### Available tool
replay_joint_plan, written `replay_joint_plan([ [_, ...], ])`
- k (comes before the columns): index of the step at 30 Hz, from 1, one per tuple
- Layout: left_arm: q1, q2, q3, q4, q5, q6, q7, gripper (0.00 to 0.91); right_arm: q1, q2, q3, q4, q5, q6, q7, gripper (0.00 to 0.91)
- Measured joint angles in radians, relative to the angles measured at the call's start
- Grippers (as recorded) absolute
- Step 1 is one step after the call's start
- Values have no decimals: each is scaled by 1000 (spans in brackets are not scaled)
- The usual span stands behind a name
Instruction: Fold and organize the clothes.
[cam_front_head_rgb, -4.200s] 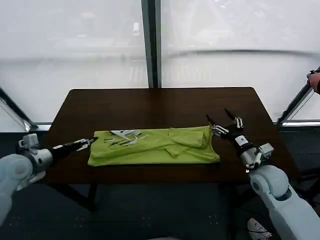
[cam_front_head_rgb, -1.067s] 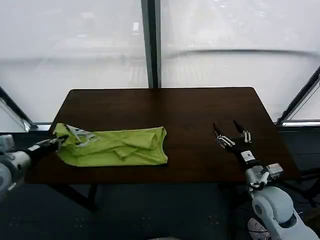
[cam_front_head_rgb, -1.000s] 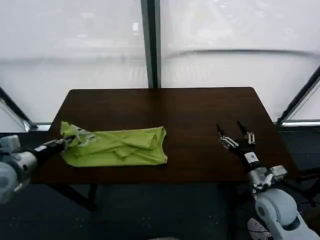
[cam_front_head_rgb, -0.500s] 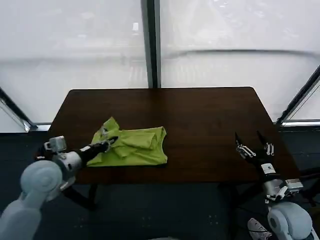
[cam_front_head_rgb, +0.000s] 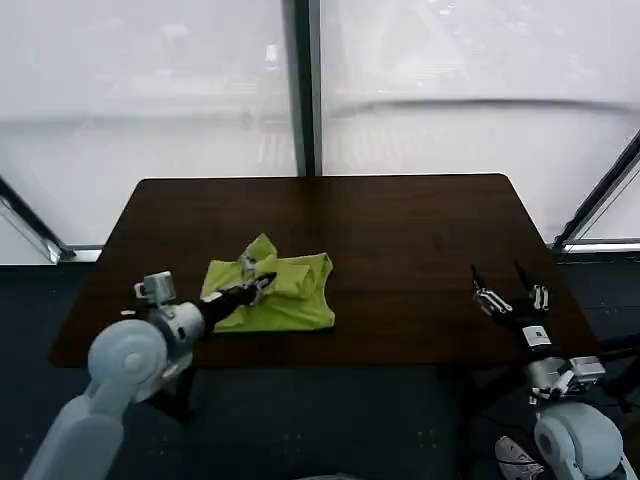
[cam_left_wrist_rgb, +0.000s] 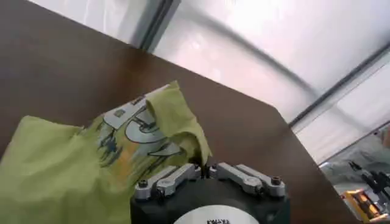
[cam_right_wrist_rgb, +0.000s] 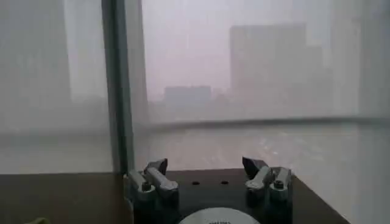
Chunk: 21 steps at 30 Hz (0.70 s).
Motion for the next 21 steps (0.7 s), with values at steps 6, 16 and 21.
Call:
replay_joint_plan([
  [6, -13, -27, 30, 11, 37, 0, 0, 0, -2, 3, -1, 3, -5, 0, 0, 878],
  [16, -29, -100, 76, 76, 114, 0, 24, 0, -10, 8, -4, 6, -25, 0, 0, 878],
  [21, -37, -138, 97, 111, 172, 0, 47, 780, -5, 9, -12, 1, -35, 0, 0, 878],
])
